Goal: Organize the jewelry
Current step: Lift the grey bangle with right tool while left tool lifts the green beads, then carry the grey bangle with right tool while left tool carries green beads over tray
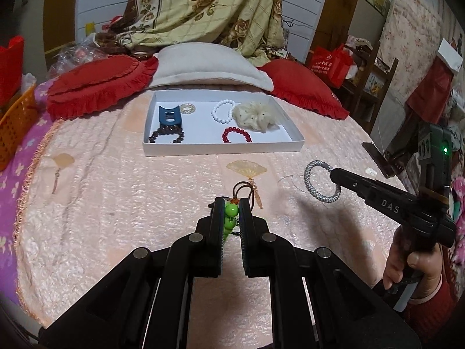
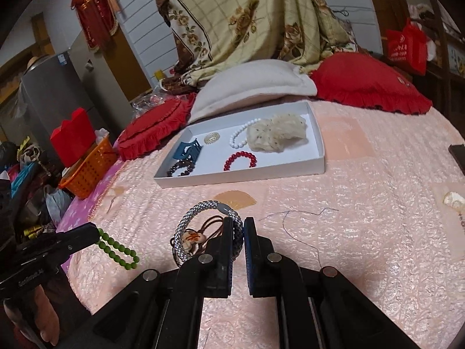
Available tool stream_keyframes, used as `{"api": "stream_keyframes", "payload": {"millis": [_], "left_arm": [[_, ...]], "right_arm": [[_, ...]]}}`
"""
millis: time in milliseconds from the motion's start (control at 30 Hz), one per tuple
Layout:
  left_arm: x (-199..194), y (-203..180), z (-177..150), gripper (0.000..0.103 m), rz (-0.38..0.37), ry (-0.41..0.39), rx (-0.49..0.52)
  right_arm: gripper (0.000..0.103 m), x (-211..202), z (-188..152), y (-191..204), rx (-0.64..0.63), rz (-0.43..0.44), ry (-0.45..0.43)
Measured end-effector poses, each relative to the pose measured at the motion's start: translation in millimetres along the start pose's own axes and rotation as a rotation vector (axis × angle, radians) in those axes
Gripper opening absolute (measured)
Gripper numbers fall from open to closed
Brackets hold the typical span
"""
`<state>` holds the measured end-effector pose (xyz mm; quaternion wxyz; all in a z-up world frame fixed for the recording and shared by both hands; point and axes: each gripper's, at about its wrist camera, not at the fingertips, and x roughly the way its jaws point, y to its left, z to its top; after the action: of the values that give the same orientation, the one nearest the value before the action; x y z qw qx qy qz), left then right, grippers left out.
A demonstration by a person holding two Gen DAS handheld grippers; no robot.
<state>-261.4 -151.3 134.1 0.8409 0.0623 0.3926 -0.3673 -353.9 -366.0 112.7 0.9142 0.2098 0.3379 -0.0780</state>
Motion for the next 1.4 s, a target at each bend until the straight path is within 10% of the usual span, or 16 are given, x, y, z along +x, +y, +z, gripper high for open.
{"api": "stream_keyframes", "payload": {"millis": [700, 1400], "left_arm": [[-5.6, 29.0, 40.1, 0.008, 0.014, -0.025, -0.024], [55.7, 2.7, 61.1, 0.008, 0.184, 0.046, 0.114]], "right_arm": [[0.007, 6.7, 5.5, -4.2, 0.027, 0.015, 0.011], [0.007, 36.6, 34.9, -18.5, 0.023, -0.007, 0.042]]}}
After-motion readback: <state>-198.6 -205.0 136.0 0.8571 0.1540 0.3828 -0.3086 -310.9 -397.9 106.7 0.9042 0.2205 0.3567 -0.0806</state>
